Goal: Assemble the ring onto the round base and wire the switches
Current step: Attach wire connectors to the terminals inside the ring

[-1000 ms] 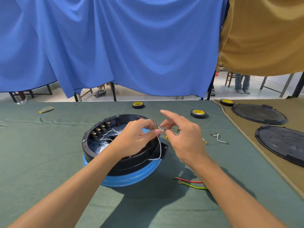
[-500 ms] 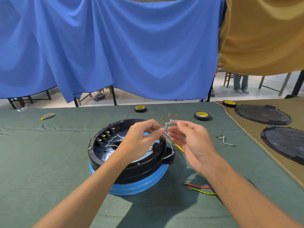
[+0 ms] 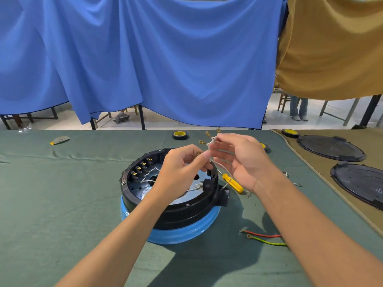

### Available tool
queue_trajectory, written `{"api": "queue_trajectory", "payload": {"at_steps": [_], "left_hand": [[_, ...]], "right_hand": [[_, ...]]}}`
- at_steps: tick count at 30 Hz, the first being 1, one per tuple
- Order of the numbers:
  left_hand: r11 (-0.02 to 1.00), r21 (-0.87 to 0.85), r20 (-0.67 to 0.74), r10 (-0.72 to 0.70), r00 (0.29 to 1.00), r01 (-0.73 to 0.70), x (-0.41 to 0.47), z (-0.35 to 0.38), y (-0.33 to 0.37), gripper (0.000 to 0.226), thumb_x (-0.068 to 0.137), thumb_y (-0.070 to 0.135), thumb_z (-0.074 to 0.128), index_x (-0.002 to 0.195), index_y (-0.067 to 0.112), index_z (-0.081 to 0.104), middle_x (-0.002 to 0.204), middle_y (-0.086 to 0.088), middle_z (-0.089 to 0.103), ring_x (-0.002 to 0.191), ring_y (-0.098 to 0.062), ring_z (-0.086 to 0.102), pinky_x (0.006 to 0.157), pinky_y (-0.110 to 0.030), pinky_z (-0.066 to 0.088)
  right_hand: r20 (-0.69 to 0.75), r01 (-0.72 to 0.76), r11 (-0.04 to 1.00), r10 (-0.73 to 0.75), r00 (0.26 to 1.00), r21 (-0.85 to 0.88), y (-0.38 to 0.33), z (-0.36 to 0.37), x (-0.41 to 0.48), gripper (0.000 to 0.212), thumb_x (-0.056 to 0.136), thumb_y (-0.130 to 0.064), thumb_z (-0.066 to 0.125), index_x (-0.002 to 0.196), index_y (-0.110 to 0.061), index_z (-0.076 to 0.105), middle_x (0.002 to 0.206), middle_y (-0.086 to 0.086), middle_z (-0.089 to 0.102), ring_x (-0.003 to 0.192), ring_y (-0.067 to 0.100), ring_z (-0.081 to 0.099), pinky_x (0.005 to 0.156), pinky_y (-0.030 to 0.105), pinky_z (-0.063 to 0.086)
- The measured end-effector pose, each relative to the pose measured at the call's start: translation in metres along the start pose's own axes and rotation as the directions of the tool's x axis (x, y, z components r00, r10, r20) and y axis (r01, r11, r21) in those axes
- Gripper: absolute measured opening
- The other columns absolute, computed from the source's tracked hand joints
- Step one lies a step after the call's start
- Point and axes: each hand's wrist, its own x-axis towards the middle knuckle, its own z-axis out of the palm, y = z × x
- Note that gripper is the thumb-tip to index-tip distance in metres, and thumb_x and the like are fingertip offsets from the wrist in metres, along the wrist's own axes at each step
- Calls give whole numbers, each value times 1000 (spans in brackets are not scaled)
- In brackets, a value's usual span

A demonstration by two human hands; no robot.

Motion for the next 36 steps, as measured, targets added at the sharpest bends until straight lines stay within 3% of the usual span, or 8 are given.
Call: {"api": "queue_trajectory", "payload": {"at_steps": [8, 13, 16, 21, 28, 31, 34, 36], "left_hand": [[994, -81, -89, -86, 992, 79, 3, -24, 0, 26, 98, 22, 56, 78, 14, 71, 73, -3, 74, 67, -10, 68, 63, -16, 49], [992, 27, -74, -124, 990, 126, 10, -61, -5, 33, 99, 34, 53, 78, 16, 73, 75, 0, 75, 70, -10, 71, 64, -17, 50], [982, 112, -199, -128, 972, 152, 17, -95, -16, 38, 99, 41, 50, 78, 18, 72, 74, 3, 75, 70, -11, 71, 69, -25, 51], [954, 146, -371, -194, 908, 263, 18, -118, -47, 32, 99, 31, 54, 74, 20, 71, 76, 4, 74, 79, -16, 70, 80, -33, 53], [903, 186, -360, -304, 882, 387, 21, -113, -69, 16, 95, 29, 60, 97, 18, 71, 89, 3, 67, 93, -17, 62, 79, -25, 40], [900, 156, -293, -351, 889, 407, 21, -108, -77, 11, 95, 29, 60, 97, 23, 68, 88, 6, 67, 91, -14, 62, 72, -23, 42], [897, 131, -245, -383, 891, 422, 20, -105, -82, 8, 95, 29, 60, 96, 24, 66, 88, 9, 67, 83, -7, 63, 52, -10, 42], [896, 110, -235, -396, 887, 430, 20, -105, -85, 8, 95, 29, 60, 95, 25, 66, 89, 9, 68, 81, -6, 63, 49, -12, 44]], "right_hand": [[50, 1, 994, 4, 999, -108, -4, 38, 21, 17, 94, -15, 59, 83, -4, 66, 64, 5, 70, 58, 14, 68, 54, 23, 56], [18, -65, 997, 66, 998, -40, 2, 63, 34, 17, 93, -8, 60, 77, -2, 63, 57, 6, 67, 50, 13, 64, 51, 21, 56], [2, -83, 996, 83, 997, -20, 1, 69, 40, 16, 92, -7, 61, 78, 0, 64, 59, 9, 68, 50, 15, 64, 50, 21, 55], [-70, -53, 997, 57, 996, 54, -4, 71, 49, 18, 92, -5, 59, 76, 2, 64, 56, 9, 68, 45, 15, 62, 47, 19, 53], [-79, -108, 993, 105, 991, -42, 3, 71, 56, 19, 92, -9, 59, 76, -1, 65, 59, 8, 68, 45, 13, 62, 45, 18, 51], [-61, -136, 984, 130, 990, -118, 11, 72, 57, 17, 92, -10, 60, 79, -2, 66, 61, 7, 69, 47, 12, 60, 47, 19, 50], [-43, -144, 970, 138, 989, -198, 18, 74, 59, 14, 92, -12, 62, 85, -2, 68, 60, 4, 67, 45, 8, 54, 43, 16, 44], [-16, -89, 964, 88, 996, -251, 20, 75, 61, 14, 92, -13, 63, 90, -1, 70, 61, 3, 65, 46, 7, 51, 41, 17, 41]]}}
